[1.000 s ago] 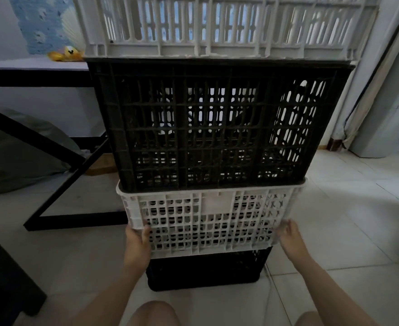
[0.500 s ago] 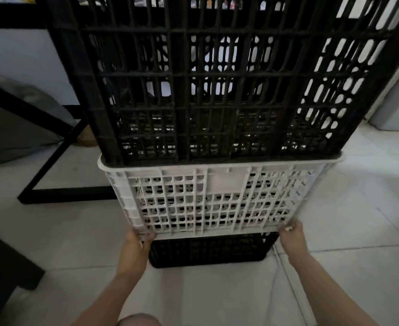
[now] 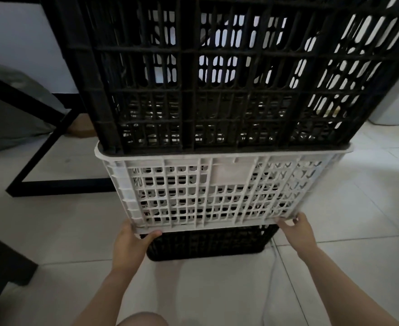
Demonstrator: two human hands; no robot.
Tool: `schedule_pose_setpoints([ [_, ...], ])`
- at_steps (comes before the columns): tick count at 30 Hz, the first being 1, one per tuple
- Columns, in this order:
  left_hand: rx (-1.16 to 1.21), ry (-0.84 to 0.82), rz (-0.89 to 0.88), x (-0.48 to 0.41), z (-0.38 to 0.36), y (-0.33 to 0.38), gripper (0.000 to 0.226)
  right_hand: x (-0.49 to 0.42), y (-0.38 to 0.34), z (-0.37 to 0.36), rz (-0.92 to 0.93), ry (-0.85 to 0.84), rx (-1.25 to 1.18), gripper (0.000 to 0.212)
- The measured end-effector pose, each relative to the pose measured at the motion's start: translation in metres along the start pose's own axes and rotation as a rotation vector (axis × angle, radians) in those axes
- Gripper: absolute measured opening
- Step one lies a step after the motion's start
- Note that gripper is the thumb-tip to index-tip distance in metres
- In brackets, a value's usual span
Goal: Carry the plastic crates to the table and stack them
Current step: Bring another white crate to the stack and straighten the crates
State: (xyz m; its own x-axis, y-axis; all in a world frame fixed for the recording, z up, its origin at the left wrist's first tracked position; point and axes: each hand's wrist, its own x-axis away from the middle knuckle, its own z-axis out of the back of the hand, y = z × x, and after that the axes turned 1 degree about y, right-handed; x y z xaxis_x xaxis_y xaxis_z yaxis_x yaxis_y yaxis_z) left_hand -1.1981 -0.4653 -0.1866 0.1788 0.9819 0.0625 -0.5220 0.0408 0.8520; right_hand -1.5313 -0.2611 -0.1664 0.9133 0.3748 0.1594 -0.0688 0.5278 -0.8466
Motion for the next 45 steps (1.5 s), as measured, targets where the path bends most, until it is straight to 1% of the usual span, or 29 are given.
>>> schedule_pose_setpoints([
  [4, 0.041, 0.002, -0.053, 0.008, 0.003, 0.015, 0.043, 0.003, 0.001, 0.000, -0.018, -0.004, -0.075, 0.028],
  [8, 0.096, -0.003, -0.035, 0.010, 0.003, 0.015, 0.044, 0.003, 0.002, 0.000, -0.039, -0.011, -0.131, 0.025],
  [13, 0.152, 0.012, -0.005, 0.007, -0.004, 0.004, 0.047, -0.004, 0.011, -0.001, -0.065, 0.010, -0.188, 0.029],
  [17, 0.075, 0.052, 0.014, 0.006, -0.011, 0.001, 0.051, -0.010, 0.017, -0.001, -0.033, -0.007, -0.204, 0.031],
  [22, 0.034, 0.075, 0.000, 0.009, -0.016, -0.001, 0.045, -0.002, 0.012, -0.002, 0.016, -0.017, -0.203, 0.026],
  [24, 0.026, 0.069, 0.010, 0.008, -0.015, 0.000, 0.047, -0.004, 0.013, -0.002, 0.020, -0.018, -0.172, 0.032],
  [26, -0.005, 0.061, 0.007, 0.005, -0.012, -0.001, 0.050, -0.005, 0.011, -0.002, -0.004, -0.036, -0.171, 0.037],
  [28, -0.016, 0.057, 0.001, 0.004, -0.009, 0.000, 0.052, -0.005, 0.009, -0.003, -0.032, -0.067, -0.226, 0.037],
  [34, -0.032, 0.047, -0.053, 0.016, -0.006, 0.009, 0.046, -0.009, 0.014, -0.001, -0.076, -0.085, -0.298, 0.037],
  [38, -0.005, 0.018, -0.052, 0.017, -0.001, 0.006, 0.043, -0.004, 0.009, 0.000, -0.096, -0.063, -0.325, 0.035],
  [40, -0.020, 0.008, -0.047, 0.017, 0.001, 0.004, 0.048, -0.001, 0.006, -0.001, -0.088, -0.039, -0.340, 0.035],
  [42, -0.023, -0.001, -0.039, 0.013, 0.002, 0.001, 0.052, 0.000, 0.005, 0.000, -0.082, 0.003, -0.318, 0.040],
  [45, 0.002, -0.022, -0.029, 0.009, 0.002, -0.003, 0.053, 0.002, 0.004, 0.001, -0.097, -0.023, -0.377, 0.036],
])
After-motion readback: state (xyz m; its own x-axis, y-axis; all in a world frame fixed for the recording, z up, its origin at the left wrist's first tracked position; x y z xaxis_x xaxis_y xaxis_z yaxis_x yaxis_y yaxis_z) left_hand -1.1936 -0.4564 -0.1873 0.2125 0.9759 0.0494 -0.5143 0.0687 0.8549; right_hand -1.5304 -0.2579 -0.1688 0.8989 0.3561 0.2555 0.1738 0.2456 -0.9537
